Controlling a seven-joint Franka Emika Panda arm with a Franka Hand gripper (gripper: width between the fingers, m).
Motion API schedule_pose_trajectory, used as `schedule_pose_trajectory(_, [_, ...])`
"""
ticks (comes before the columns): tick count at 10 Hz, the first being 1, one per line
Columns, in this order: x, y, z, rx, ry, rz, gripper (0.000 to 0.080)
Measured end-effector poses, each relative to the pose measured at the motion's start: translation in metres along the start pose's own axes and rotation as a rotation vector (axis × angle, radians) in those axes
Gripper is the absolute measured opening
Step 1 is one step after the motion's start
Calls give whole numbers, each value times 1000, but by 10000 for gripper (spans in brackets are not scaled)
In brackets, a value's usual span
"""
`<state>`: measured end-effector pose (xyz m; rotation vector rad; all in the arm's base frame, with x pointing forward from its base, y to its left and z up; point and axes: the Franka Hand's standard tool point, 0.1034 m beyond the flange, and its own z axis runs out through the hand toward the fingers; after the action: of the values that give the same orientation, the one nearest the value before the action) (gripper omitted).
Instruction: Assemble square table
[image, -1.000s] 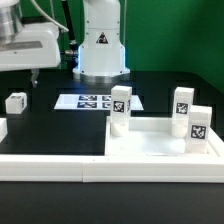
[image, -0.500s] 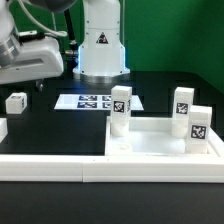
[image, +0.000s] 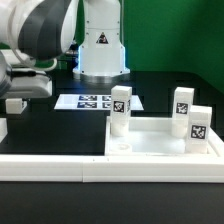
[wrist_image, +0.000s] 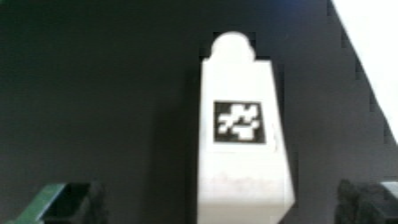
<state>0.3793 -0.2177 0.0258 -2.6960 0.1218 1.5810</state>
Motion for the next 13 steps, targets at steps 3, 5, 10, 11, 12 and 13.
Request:
schedule_pose_trajectory(3, [7,2,-2,-11,12,-27,649])
schedule_pose_trajectory(5, [6,1,3,-8,6,-28,649])
schedule_pose_trajectory(10, [5,-2,22,-8,-5,-30,623])
schedule_pose_trajectory(11, [5,-2,22,-8,-5,-30,451])
schedule_pose_trajectory(12, [5,-2,22,-8,-5,-30,451])
schedule_pose_trajectory(13, [5,-2,22,-8,-6,-30,289])
